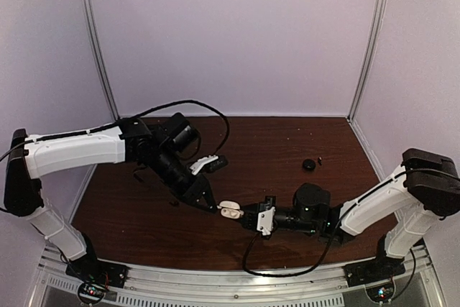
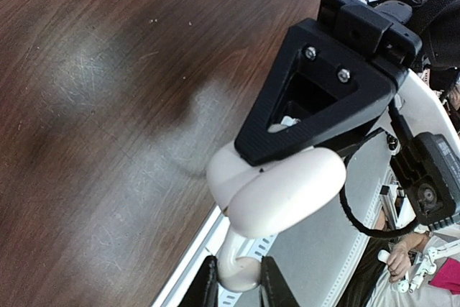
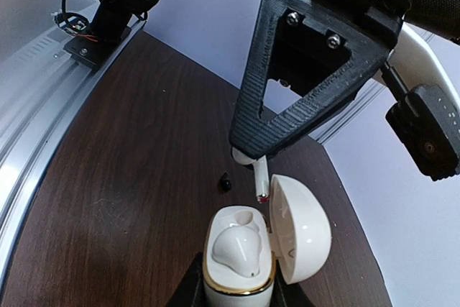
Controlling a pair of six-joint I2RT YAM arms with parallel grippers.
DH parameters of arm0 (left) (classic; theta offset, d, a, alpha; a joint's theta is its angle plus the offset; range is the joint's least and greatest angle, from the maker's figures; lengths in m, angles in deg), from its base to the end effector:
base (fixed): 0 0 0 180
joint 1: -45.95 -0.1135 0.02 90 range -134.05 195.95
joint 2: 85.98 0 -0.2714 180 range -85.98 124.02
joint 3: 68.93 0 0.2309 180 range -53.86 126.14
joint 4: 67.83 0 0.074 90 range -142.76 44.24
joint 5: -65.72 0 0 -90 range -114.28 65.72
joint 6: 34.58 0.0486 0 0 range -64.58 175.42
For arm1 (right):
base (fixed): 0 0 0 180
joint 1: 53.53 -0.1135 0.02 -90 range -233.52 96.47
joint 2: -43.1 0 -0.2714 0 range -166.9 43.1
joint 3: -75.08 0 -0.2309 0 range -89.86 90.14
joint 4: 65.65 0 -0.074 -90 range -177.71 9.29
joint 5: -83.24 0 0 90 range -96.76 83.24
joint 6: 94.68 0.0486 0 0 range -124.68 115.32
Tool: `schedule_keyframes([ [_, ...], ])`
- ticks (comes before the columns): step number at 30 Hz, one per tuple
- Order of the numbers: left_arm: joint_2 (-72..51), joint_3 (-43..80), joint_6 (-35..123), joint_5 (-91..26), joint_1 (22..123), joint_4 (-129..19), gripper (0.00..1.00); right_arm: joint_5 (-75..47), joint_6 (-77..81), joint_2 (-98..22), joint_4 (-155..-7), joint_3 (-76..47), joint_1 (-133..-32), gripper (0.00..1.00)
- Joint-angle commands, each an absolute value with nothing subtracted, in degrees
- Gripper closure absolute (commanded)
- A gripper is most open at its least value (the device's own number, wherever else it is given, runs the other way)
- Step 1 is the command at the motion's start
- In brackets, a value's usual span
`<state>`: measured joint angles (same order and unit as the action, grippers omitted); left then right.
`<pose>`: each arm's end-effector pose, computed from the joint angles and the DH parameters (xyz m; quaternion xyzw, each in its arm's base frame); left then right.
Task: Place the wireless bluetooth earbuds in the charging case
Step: Insert the left earbud into the left side groove of the charging case.
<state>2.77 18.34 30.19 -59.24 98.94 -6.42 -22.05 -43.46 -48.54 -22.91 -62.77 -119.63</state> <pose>0.1564 -0.2537 0.2775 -0.2908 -0.8833 0.3676 0.0107 0.1089 0.2775 0.1950 -0.6412 0.3816 0.2521 0.6162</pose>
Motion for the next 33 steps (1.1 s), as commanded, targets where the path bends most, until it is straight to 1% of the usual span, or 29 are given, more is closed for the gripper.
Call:
schedule_keyframes([
  [1,3.6,20.5,30.5,-60.4,99.0,-6.6,0.92,-20.7,-44.1,-49.4,-19.7,-61.3,-120.1,1.00],
  [10,5.2,21.0,29.9,-60.8,99.0,-6.6,0.93,-17.8,-44.3,-49.9,-19.1,-61.1,-120.3,1.00],
  [27,6.6,22.5,25.4,-57.4,99.0,-6.1,0.93,-14.1,-45.7,-50.4,-17.2,-61.9,-121.5,1.00],
  [33,7.8,24.7,24.9,-55.5,99.0,-4.1,0.93,-13.5,-46.5,-50.3,-16.1,-62.4,-121.9,1.00],
])
